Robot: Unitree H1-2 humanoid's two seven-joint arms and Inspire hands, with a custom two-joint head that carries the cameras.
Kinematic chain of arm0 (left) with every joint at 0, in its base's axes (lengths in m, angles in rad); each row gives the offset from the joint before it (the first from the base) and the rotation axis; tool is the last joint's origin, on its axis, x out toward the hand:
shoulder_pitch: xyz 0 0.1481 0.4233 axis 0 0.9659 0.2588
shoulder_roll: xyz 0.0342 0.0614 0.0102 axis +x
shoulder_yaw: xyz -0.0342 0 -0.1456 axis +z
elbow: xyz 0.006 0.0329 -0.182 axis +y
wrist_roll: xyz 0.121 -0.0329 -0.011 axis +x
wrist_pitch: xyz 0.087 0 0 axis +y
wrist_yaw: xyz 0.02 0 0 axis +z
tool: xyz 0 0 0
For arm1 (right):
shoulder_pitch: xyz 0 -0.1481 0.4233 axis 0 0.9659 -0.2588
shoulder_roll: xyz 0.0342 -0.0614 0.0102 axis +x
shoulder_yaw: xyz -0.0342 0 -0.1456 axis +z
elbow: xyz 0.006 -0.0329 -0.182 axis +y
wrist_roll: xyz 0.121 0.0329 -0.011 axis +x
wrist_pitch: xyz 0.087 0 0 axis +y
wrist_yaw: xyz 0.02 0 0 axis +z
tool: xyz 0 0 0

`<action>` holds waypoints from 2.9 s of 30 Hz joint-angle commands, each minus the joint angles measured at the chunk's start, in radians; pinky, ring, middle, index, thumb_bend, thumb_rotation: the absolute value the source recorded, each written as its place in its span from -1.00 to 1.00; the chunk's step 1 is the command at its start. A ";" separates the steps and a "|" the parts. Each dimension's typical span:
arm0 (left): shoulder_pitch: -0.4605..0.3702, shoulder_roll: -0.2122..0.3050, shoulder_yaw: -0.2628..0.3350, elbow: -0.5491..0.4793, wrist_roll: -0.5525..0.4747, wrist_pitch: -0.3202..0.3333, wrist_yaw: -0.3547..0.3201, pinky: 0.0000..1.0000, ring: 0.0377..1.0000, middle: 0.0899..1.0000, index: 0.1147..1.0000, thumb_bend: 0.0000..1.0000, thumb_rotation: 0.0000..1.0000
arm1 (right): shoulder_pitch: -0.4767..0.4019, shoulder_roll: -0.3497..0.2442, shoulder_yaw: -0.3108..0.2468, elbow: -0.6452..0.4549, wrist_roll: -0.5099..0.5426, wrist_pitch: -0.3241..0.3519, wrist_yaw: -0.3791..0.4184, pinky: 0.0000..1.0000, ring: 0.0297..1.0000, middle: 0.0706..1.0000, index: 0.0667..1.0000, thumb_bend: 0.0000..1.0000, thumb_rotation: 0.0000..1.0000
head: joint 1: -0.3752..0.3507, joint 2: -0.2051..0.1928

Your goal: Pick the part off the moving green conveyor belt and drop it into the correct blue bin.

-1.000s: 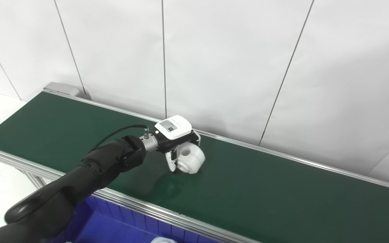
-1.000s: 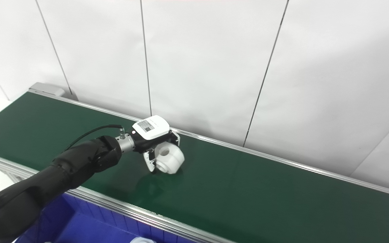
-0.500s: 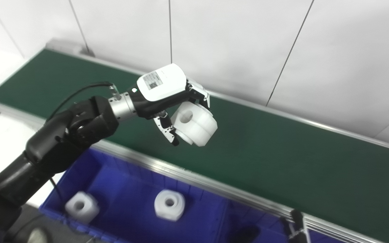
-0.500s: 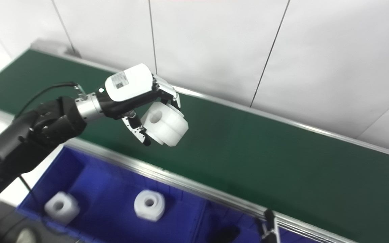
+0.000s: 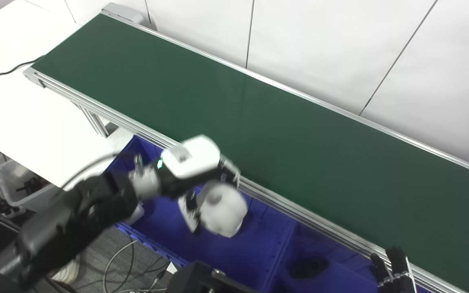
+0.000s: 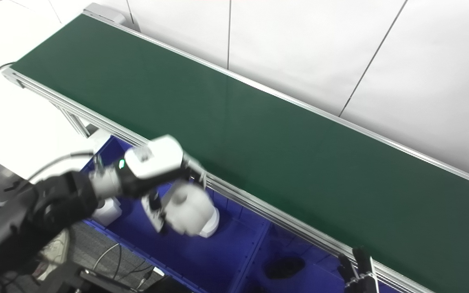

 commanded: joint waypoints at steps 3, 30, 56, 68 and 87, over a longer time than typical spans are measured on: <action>0.005 -0.023 0.007 0.023 0.058 -0.003 0.028 -0.31 -0.25 -0.17 -0.13 0.04 -1.00 | 0.000 -0.003 -0.008 -0.024 0.001 -0.010 0.014 0.71 0.71 0.84 0.84 0.68 0.71 | -0.010 0.000; -0.027 -0.033 -0.066 0.093 0.302 0.042 -0.049 0.66 0.85 0.97 0.96 1.00 0.27 | 0.015 0.029 0.004 -0.051 -0.029 0.005 0.008 0.70 0.68 0.80 0.80 0.65 0.68 | -0.073 -0.007; 0.194 -0.545 -0.070 -0.164 -0.831 0.216 0.226 0.76 0.86 0.93 0.99 0.96 0.70 | 0.020 0.129 0.092 -0.046 -0.204 0.010 -0.041 0.60 0.63 0.77 0.78 0.54 0.67 | -0.593 0.065; 0.103 -0.394 0.048 0.268 -0.823 -0.088 0.100 1.00 1.00 1.00 1.00 0.90 0.67 | -0.017 0.283 0.177 0.064 -0.396 -0.014 -0.179 0.62 0.65 0.79 0.83 0.66 0.84 | -0.995 0.042; 0.192 -0.358 0.108 0.073 -0.606 -0.178 0.176 0.91 1.00 1.00 1.00 0.77 0.86 | 0.020 0.198 0.165 0.016 -0.341 -0.027 -0.193 0.72 0.71 0.79 0.82 0.64 0.91 | -0.737 0.032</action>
